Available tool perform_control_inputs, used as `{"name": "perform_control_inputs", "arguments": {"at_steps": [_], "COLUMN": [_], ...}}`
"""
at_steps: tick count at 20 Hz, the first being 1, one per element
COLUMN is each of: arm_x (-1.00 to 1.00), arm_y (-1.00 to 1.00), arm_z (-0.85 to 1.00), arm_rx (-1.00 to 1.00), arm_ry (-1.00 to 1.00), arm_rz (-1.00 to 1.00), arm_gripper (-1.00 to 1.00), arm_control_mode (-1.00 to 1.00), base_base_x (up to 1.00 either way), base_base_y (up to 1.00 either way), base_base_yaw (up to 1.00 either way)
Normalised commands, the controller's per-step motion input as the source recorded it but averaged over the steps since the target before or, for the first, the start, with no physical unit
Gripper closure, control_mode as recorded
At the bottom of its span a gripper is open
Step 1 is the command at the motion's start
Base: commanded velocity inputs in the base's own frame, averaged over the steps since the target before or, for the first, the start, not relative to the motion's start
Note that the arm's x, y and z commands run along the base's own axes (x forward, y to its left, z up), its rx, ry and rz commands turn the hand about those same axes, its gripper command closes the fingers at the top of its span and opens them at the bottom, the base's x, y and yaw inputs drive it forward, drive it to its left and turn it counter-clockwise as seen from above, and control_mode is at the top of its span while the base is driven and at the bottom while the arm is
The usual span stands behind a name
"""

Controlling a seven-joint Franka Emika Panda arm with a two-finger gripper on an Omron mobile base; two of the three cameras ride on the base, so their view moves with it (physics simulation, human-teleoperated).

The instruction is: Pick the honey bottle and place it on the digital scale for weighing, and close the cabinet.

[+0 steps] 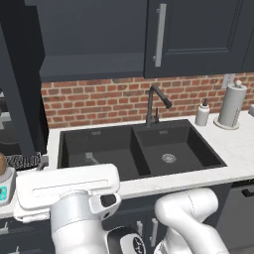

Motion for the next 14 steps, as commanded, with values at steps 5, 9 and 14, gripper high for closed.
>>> {"name": "perform_control_inputs", "arguments": {"at_steps": [5, 9, 14], "arm_x": [0.02, 0.0, 0.15], "arm_y": [0.64, 0.76, 0.66], "arm_z": [-0.27, -0.33, -0.28], "arm_rx": [0.12, 0.16, 0.15], "arm_ry": [-0.09, -0.14, -0.1], "arm_rz": [0.0, 0.0, 0.0], "arm_gripper": [-1.0, -1.0, -1.0], "arm_control_mode": [-1.0, -1.0, -1.0], "base_base_x": [0.0, 0.0, 0.0], "base_base_y": [0.0, 0.0, 0.0], "base_base_yaw": [0.0, 0.0, 0.0]}}
